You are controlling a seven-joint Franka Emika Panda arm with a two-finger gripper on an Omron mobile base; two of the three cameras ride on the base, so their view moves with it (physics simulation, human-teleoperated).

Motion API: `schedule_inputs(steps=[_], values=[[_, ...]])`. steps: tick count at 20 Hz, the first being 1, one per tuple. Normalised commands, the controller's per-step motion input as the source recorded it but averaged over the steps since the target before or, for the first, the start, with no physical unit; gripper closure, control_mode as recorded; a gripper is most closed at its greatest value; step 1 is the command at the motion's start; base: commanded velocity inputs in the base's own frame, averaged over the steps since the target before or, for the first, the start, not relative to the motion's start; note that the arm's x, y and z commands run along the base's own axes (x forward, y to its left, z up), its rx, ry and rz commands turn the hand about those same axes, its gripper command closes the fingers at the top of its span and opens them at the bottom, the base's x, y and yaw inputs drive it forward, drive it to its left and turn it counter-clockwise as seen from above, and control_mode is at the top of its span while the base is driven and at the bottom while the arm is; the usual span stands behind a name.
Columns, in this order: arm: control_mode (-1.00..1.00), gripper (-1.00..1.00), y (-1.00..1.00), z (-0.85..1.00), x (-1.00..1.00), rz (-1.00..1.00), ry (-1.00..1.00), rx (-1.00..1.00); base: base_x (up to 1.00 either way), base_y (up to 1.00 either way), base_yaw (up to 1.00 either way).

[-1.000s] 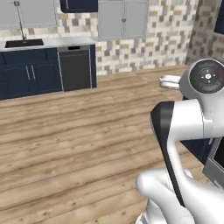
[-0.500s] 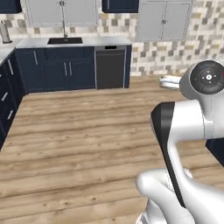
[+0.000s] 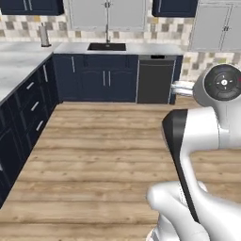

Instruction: Pick the candle and candle from the dining table and place them in the open cabinet. Close the cabinet after placing the objects.

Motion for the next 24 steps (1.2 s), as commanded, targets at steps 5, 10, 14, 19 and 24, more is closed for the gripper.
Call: schedule_inputs(steps=[5, 10, 14, 19, 24], values=[[1.0, -1.0, 0.0, 0.0, 0.0, 0.0, 0.0, 0.0, 1.0, -0.12, 0.35], [1.0, -1.0, 0.0, 0.0, 0.0, 0.0, 0.0, 0.0, 1.0, -0.09, 0.35], [1.0, -1.0, 0.0, 0.0, 0.0, 0.0, 0.0, 0.0, 1.0, -0.09, 0.36], [1.0, -1.0, 0.0, 0.0, 0.0, 0.0, 0.0, 0.0, 1.0, -0.09, 0.37], [1.0, -1.0, 0.0, 0.0, 0.0, 0.0, 0.0, 0.0, 1.0, -0.09, 0.39]])
